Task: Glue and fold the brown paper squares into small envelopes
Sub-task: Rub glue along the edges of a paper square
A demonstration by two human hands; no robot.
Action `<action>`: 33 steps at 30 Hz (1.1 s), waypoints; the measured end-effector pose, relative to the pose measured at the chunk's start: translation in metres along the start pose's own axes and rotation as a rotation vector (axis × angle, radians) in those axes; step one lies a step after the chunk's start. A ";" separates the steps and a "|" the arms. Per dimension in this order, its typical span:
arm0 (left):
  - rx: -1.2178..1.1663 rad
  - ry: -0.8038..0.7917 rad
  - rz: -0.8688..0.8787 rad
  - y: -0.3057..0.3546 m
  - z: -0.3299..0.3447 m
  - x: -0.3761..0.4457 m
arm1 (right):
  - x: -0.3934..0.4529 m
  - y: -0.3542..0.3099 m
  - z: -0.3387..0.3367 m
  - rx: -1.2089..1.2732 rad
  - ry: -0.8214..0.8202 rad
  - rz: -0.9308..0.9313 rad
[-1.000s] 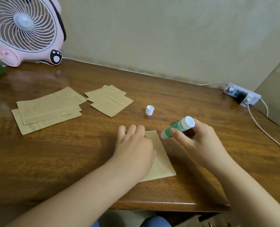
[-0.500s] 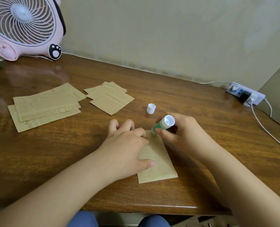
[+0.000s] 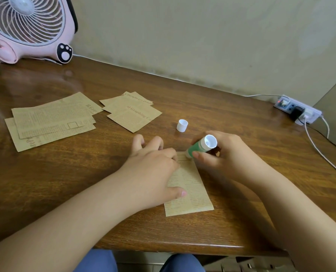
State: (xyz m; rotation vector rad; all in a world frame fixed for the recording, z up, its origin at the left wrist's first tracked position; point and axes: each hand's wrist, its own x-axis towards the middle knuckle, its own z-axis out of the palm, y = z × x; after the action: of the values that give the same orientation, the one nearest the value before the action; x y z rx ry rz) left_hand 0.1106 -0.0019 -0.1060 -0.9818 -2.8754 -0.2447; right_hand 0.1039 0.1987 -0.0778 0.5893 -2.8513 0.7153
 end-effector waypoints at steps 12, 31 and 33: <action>0.001 -0.024 0.001 0.000 -0.001 -0.001 | -0.022 0.001 -0.009 0.028 -0.066 -0.064; 0.041 -0.036 -0.053 0.005 -0.004 -0.005 | -0.086 -0.018 -0.022 0.106 -0.041 -0.081; 0.107 -0.022 -0.135 0.012 -0.007 -0.007 | -0.085 -0.017 -0.024 0.155 0.093 -0.022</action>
State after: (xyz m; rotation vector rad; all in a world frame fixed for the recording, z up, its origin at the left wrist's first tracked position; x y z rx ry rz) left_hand 0.1238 0.0022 -0.0984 -0.7790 -2.9427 -0.0889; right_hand 0.1891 0.2248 -0.0693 0.5914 -2.7175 0.9407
